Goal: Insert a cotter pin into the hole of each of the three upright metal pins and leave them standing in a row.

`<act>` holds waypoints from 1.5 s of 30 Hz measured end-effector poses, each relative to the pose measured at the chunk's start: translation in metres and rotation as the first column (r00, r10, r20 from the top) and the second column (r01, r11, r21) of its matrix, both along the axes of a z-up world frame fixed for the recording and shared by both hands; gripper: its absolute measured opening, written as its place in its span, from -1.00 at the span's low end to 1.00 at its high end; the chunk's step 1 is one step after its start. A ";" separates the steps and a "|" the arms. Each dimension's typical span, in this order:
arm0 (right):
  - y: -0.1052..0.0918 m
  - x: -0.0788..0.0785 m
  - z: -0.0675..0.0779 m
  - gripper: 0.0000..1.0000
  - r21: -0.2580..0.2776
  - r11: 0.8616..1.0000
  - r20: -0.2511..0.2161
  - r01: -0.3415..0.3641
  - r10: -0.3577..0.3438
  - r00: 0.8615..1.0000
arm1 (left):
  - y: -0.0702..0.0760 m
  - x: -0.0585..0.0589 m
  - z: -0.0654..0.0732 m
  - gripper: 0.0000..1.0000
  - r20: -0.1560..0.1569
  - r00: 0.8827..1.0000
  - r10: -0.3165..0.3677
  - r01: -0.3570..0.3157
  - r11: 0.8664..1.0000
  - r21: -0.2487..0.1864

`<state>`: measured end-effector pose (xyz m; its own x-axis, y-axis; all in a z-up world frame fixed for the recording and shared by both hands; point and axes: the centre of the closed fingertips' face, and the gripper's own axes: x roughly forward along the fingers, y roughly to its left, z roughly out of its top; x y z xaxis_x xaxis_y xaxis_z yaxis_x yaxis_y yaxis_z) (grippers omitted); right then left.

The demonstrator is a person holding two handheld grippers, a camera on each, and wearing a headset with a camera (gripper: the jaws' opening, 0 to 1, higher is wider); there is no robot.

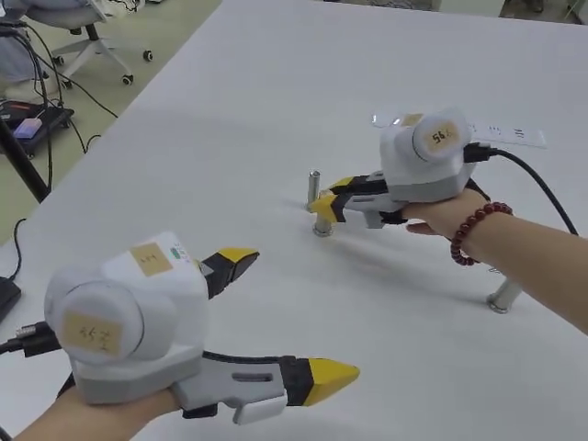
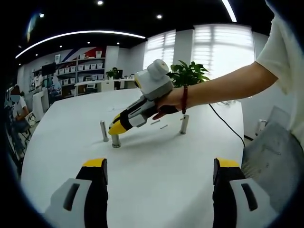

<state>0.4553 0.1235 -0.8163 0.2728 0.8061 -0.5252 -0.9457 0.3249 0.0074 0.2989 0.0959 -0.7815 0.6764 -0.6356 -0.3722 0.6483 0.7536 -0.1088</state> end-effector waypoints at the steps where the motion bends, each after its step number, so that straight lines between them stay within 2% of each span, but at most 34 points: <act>1: 0.000 0.000 0.000 -0.72 -0.002 1.000 0.004 0.008 -0.008 1.000 | -0.001 0.000 0.000 0.85 0.001 1.000 -0.002 0.002 1.000 -0.003; 15: -0.002 0.001 -0.001 -0.74 -0.006 0.997 0.005 0.083 -0.083 0.997 | -0.003 0.000 0.001 0.85 0.011 1.000 -0.013 0.013 1.000 -0.005; 29: -0.015 -0.022 0.010 -0.74 0.025 0.987 -0.009 0.162 -0.162 0.987 | -0.003 0.000 0.004 0.84 0.018 1.000 -0.008 0.008 1.000 -0.005; 36: -0.027 -0.040 0.012 -0.74 0.018 0.983 -0.005 0.182 -0.182 0.983 | -0.003 -0.001 0.004 0.82 0.010 1.000 -0.003 0.003 1.000 -0.012; 45: -0.045 -0.061 0.012 -0.74 0.000 0.979 0.003 0.202 -0.202 0.979 | -0.006 -0.003 0.008 0.82 0.018 1.000 -0.006 0.006 1.000 -0.016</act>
<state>0.3945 0.0789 -0.8040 0.4319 0.7338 -0.5243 -0.8605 0.5094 0.0041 0.2963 0.0902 -0.7739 0.6787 -0.6456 -0.3500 0.6550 0.7477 -0.1091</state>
